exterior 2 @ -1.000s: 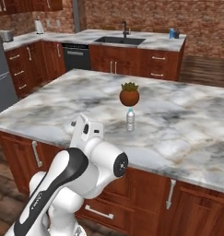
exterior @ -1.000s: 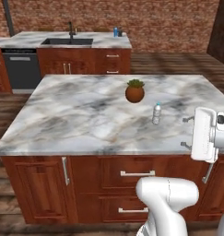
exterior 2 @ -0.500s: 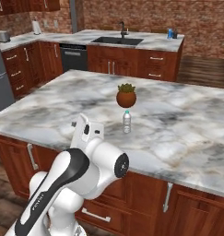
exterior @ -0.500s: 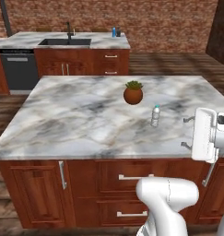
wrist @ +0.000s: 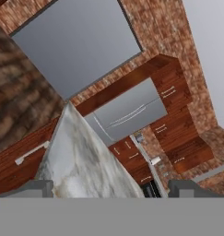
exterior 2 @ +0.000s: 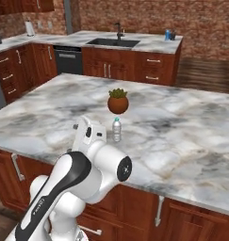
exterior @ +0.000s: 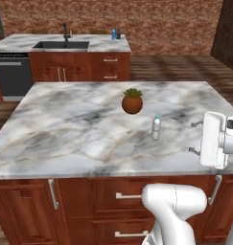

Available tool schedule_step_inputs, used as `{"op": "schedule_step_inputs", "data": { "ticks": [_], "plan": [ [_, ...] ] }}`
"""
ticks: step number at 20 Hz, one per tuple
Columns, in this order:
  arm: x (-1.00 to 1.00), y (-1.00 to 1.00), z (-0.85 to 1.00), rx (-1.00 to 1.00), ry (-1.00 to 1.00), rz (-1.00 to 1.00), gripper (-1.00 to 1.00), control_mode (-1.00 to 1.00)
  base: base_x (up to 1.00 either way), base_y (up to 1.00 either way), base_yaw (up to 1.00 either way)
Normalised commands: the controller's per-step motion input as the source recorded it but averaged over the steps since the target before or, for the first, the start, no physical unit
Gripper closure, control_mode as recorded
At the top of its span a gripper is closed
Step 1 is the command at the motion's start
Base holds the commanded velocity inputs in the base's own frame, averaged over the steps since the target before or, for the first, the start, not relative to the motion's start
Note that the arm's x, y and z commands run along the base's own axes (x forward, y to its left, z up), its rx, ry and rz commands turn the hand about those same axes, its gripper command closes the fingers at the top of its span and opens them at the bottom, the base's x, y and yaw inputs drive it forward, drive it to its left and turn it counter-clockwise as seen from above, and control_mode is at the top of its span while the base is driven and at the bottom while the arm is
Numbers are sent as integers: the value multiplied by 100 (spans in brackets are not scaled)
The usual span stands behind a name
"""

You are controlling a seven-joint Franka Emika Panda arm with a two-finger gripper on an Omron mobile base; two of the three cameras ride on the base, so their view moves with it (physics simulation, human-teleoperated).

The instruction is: Move the drinks to the dining counter.

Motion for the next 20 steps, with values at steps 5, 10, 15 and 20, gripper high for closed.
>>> {"op": "schedule_step_inputs", "data": {
  "ticks": [5, 10, 15, 20],
  "plan": [
    [0, 0, 0, 0, 0, 0, -100, 100, 95, -40, 0],
    [0, 0, 0, 0, 0, 0, -100, 100, 67, -9, 0],
    [0, 0, 0, 0, 0, 0, -100, 100, 14, 0, 0],
    [0, 0, 0, 0, 0, 0, -100, 100, 0, 0, 0]
  ]
}}
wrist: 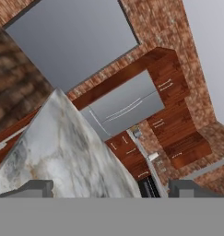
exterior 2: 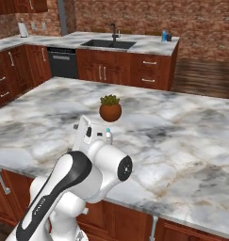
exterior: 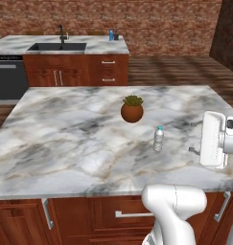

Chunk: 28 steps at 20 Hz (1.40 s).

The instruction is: Move the drinks to the dining counter.

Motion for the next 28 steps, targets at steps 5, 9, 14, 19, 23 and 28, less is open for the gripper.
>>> {"op": "schedule_step_inputs", "data": {
  "ticks": [5, 9, 14, 19, 23, 28],
  "plan": [
    [0, 0, 0, 0, 0, 0, -100, 100, 0, 0, 0],
    [0, 0, 0, 0, 0, 0, -100, -100, 0, 0, 0],
    [0, -1, 0, 0, 10, -3, -100, -100, 0, 0, 0],
    [6, -4, 0, 0, 23, -9, -100, -100, 0, 0, 0],
    [5, -2, 0, 0, 25, -7, -100, -100, 0, 0, 0],
    [21, -25, 0, 10, 35, -4, -100, -100, 0, 0, 0]
  ]
}}
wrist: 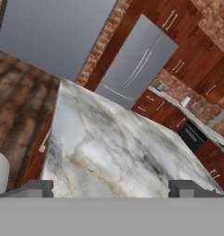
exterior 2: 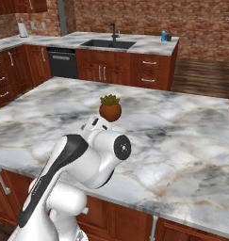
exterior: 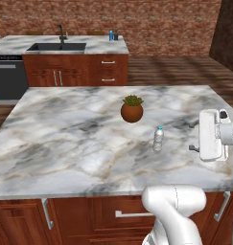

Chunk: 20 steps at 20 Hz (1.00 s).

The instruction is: Move the drinks to the dining counter.

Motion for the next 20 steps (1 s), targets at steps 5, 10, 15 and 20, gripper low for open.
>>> {"op": "schedule_step_inputs", "data": {
  "ticks": [5, 10, 15, 20],
  "plan": [
    [22, -29, -1, 16, 37, -2, -100, -100, 0, 0, 0],
    [26, -19, -7, 11, 34, 0, -100, -100, 0, 0, 0],
    [27, -4, -31, 5, 27, 0, -100, -100, 0, 0, 0],
    [24, 0, -43, 2, 11, 0, -100, -100, 0, 0, 0]
  ]
}}
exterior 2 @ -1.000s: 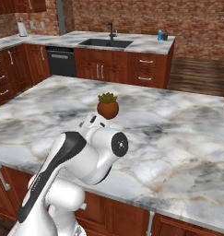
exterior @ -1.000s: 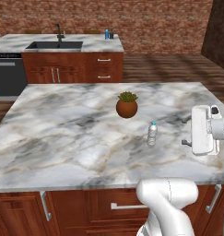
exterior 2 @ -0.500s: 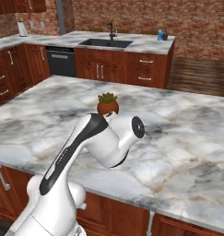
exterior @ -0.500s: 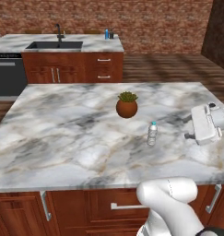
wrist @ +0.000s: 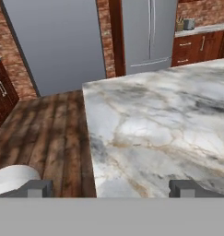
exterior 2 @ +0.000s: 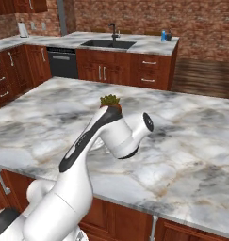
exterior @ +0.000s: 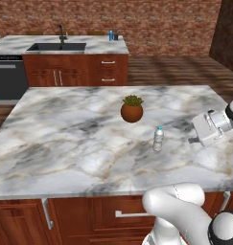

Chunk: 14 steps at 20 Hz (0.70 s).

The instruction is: Move the drinks to the dining counter.

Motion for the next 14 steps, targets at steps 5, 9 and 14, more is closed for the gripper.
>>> {"op": "schedule_step_inputs", "data": {
  "ticks": [5, 9, 14],
  "plan": [
    [16, 0, -39, 0, 0, 0, -100, -100, 0, 0, 0],
    [29, 0, -35, 0, -1, 0, -100, -100, 0, 0, 0],
    [34, 0, -13, 0, 0, 0, -100, -100, 0, 0, 0]
  ]
}}
